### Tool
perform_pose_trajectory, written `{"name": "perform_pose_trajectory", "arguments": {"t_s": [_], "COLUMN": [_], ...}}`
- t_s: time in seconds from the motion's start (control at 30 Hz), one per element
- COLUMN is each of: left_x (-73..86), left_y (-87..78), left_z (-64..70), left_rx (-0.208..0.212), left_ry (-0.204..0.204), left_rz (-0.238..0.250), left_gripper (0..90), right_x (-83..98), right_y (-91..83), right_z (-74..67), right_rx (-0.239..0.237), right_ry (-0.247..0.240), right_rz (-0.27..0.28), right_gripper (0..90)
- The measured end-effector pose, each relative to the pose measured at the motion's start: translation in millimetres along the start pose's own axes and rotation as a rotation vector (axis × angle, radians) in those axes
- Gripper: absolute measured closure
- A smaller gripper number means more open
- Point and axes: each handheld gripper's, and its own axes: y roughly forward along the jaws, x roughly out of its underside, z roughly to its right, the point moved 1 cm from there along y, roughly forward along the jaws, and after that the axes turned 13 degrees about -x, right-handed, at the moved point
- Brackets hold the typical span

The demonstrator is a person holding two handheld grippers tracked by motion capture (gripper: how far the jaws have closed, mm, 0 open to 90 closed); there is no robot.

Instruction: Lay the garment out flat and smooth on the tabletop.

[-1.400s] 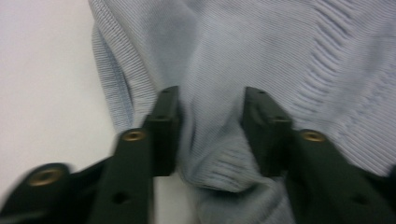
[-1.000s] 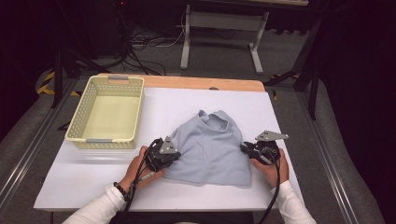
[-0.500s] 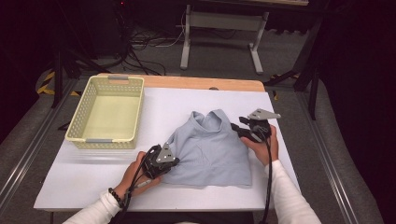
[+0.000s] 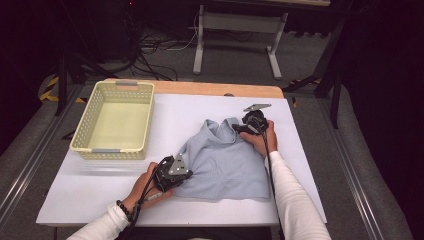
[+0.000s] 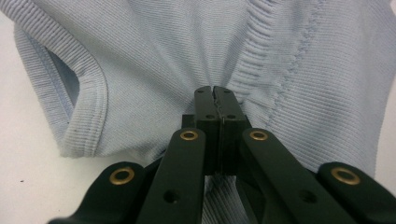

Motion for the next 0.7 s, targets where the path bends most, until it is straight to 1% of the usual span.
{"name": "perform_pose_trajectory", "arguments": {"t_s": [0.03, 0.07, 0.1, 0.13, 0.2, 0.23, 0.3, 0.33, 0.37, 0.4, 0.43, 0.47, 0.5, 0.53, 0.6, 0.67, 0.7], "left_x": [0.2, 0.3, 0.4, 0.6, 0.6, 0.5, 0.4, 0.2, 0.0, -0.1, 0.0, 0.0, -0.1, -0.2, -0.3, -0.2, -0.3], "left_y": [0.1, 0.1, 0.0, -0.3, -0.3, -0.4, -0.6, -0.4, -0.4, -0.3, -0.5, -0.5, -0.7, -1.0, -1.5, -2.1, -2.5], "left_z": [0.1, 0.1, 0.0, 0.5, 1.1, 1.2, 1.5, 1.2, 0.8, 0.7, 0.5, 0.6, 0.7, 0.6, 1.2, 1.8, 2.1], "left_rx": [0.0, 0.0, 0.0, -0.005, -0.01, -0.011, -0.012, -0.01, -0.008, -0.006, -0.006, -0.005, -0.008, -0.008, -0.012, -0.016, -0.018], "left_ry": [-0.002, -0.003, -0.001, 0.003, 0.01, 0.013, 0.016, 0.016, 0.016, 0.016, 0.013, 0.011, 0.013, 0.016, 0.018, 0.016, 0.017], "left_rz": [0.0, 0.001, 0.0, 0.0, 0.004, 0.005, 0.003, 0.004, 0.005, 0.006, 0.003, 0.003, 0.004, 0.004, 0.007, 0.009, 0.008], "left_gripper": [89.6, 89.6, 89.6, 89.6, 89.6, 89.6, 89.6, 89.6, 89.6, 89.6, 89.6, 89.6, 89.6, 89.6, 89.6, 89.6, 89.6], "right_x": [-2.0, -3.4, -4.4, -5.4, -8.0, -9.0, -10.6, -11.4, -12.6, -13.7, -14.5, -14.9, -15.0, -15.2, -14.7, -13.8, -13.5], "right_y": [3.1, 6.2, 9.0, 10.9, 13.5, 14.8, 16.6, 17.7, 18.5, 18.8, 19.3, 19.4, 19.4, 18.7, 17.4, 14.7, 12.4], "right_z": [-0.1, 0.6, 3.2, 5.0, 7.7, 7.2, 5.4, 4.2, 2.3, 0.6, -1.1, -2.0, -2.8, -3.6, -5.0, -6.0, -5.6], "right_rx": [0.004, -0.003, -0.005, -0.009, -0.025, -0.026, -0.039, -0.039, -0.042, -0.064, -0.068, -0.072, -0.075, -0.066, -0.052, -0.021, 0.002], "right_ry": [-0.002, 0.008, 0.009, 0.026, 0.05, 0.052, 0.05, 0.039, 0.026, 0.006, -0.006, -0.019, -0.021, -0.015, -0.021, -0.014, -0.014], "right_rz": [-0.017, -0.025, -0.026, -0.021, -0.014, -0.012, -0.012, -0.015, -0.022, -0.032, -0.04, -0.047, -0.047, -0.048, -0.047, -0.045, -0.038], "right_gripper": [44.2, 44.3, 43.7, 44.0, 46.9, 48.8, 53.1, 55.4, 63.6, 69.7, 72.3, 77.5, 79.4, 82.2, 84.0, 85.0, 85.6]}}
